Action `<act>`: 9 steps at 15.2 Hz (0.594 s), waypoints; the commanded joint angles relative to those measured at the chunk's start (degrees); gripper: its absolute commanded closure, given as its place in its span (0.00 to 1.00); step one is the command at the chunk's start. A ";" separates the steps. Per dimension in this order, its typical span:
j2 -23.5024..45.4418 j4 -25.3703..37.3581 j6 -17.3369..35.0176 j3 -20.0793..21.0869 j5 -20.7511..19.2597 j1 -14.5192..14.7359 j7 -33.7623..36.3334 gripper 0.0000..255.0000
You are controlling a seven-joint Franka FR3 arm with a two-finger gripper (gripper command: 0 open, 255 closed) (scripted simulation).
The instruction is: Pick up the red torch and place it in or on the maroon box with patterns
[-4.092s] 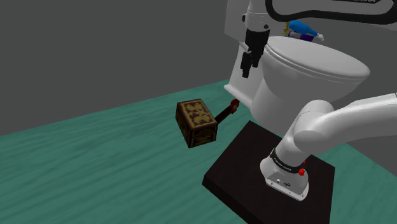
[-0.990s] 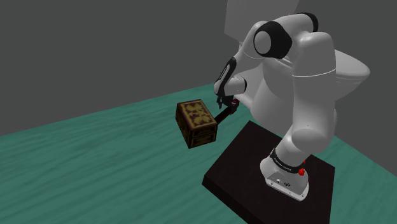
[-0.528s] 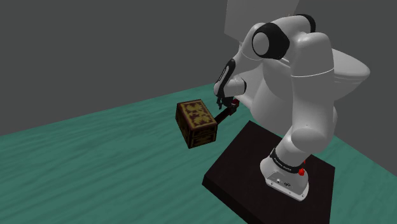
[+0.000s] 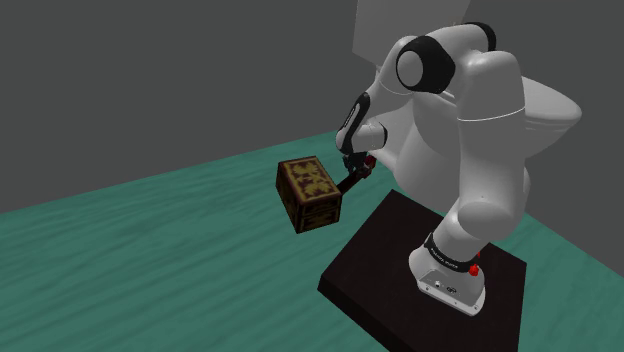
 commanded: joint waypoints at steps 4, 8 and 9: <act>-0.78 -0.28 -0.54 -0.56 -0.41 0.45 0.25 1.00; -3.96 -1.30 -2.77 -2.87 -2.25 2.31 1.40 1.00; -4.75 -1.52 -3.34 -3.45 -2.76 2.78 1.71 1.00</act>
